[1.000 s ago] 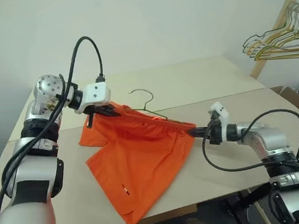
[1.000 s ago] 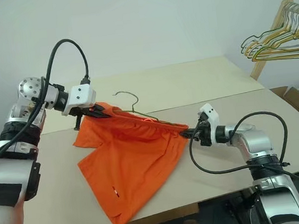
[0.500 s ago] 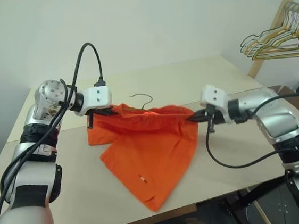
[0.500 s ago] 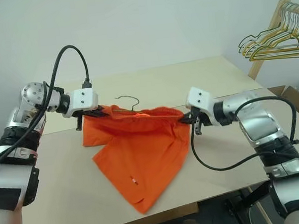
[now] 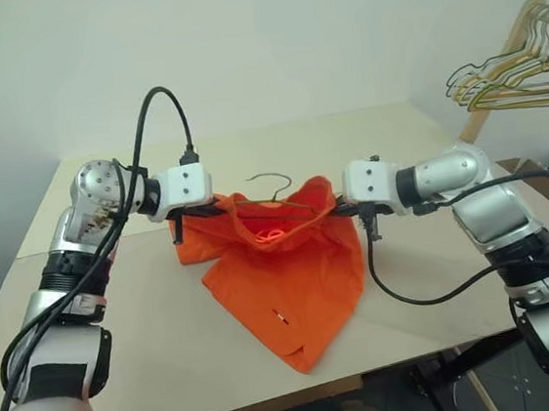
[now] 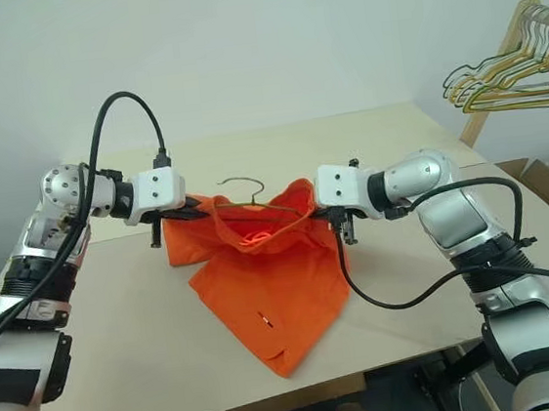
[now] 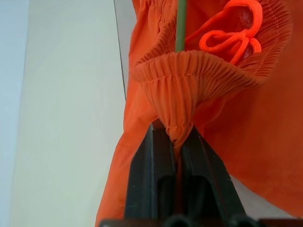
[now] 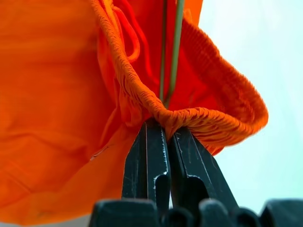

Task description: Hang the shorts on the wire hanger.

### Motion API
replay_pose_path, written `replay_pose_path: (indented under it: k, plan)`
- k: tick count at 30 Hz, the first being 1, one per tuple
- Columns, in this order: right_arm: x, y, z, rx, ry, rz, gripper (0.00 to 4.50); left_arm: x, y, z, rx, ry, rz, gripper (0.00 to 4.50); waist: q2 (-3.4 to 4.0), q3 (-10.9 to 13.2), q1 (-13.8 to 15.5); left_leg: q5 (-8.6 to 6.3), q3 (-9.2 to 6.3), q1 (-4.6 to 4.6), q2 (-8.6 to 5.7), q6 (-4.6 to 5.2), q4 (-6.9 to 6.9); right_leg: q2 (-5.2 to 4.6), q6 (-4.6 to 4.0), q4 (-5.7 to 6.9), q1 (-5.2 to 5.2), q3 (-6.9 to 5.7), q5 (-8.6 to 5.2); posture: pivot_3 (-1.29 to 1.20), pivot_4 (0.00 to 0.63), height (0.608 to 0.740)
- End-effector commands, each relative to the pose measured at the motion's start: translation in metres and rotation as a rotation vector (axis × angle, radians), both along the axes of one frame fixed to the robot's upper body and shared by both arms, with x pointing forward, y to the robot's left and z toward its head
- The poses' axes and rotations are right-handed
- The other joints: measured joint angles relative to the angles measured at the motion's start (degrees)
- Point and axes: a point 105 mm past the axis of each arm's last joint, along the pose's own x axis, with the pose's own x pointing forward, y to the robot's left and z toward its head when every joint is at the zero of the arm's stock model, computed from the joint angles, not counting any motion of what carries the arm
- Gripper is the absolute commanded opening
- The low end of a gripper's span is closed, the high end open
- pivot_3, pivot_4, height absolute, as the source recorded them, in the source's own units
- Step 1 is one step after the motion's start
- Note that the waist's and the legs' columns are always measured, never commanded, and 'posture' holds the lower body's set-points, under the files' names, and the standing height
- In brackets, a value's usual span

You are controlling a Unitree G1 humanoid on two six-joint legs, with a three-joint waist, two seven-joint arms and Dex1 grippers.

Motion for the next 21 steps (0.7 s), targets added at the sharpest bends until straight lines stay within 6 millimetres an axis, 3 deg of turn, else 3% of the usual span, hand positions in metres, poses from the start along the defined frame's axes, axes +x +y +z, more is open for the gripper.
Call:
replay_pose_path:
  k: [1,3,7,10,21]
  plan:
    - [0.004,0.002,0.023,-0.013,-0.126,0.029,0.03,-0.004,-0.001,0.011,0.010,-0.039,-0.020,0.00,0.00,0.00,-0.02,0.00,0.00,0.00,0.00,0.00,0.01,0.00,0.00,0.00,0.00,0.00,0.00,-0.03,0.000,0.740]
    - [0.005,0.001,0.025,-0.020,-0.141,0.032,0.03,-0.004,0.001,0.008,0.035,-0.049,-0.019,0.00,0.00,0.00,-0.06,0.00,0.00,0.01,0.00,-0.01,0.00,0.00,0.00,0.00,0.00,0.00,0.00,-0.03,0.000,0.740]
    - [0.001,-0.008,0.013,-0.110,-0.096,0.049,1.13,-0.002,-0.007,0.017,-0.057,-0.068,-0.017,0.00,0.00,0.00,0.08,0.00,-0.01,0.00,0.00,-0.01,-0.02,0.00,0.00,-0.04,0.01,-0.03,0.00,-0.04,0.000,0.740]
    - [0.010,-0.014,0.007,-0.123,-0.072,-0.027,2.18,-0.004,-0.012,0.023,-0.102,-0.065,-0.033,0.00,0.00,0.00,-0.04,0.00,-0.01,-0.01,0.00,-0.01,0.01,-0.01,0.00,-0.05,0.03,-0.04,0.00,-0.04,0.000,0.740]
    - [0.004,-0.015,0.023,0.008,0.043,-0.102,2.18,-0.011,-0.025,0.035,-0.142,-0.077,-0.090,0.00,0.01,0.00,-0.17,0.01,-0.01,0.01,0.01,-0.02,0.00,0.00,0.00,-0.02,0.01,-0.02,0.00,-0.06,0.000,0.740]
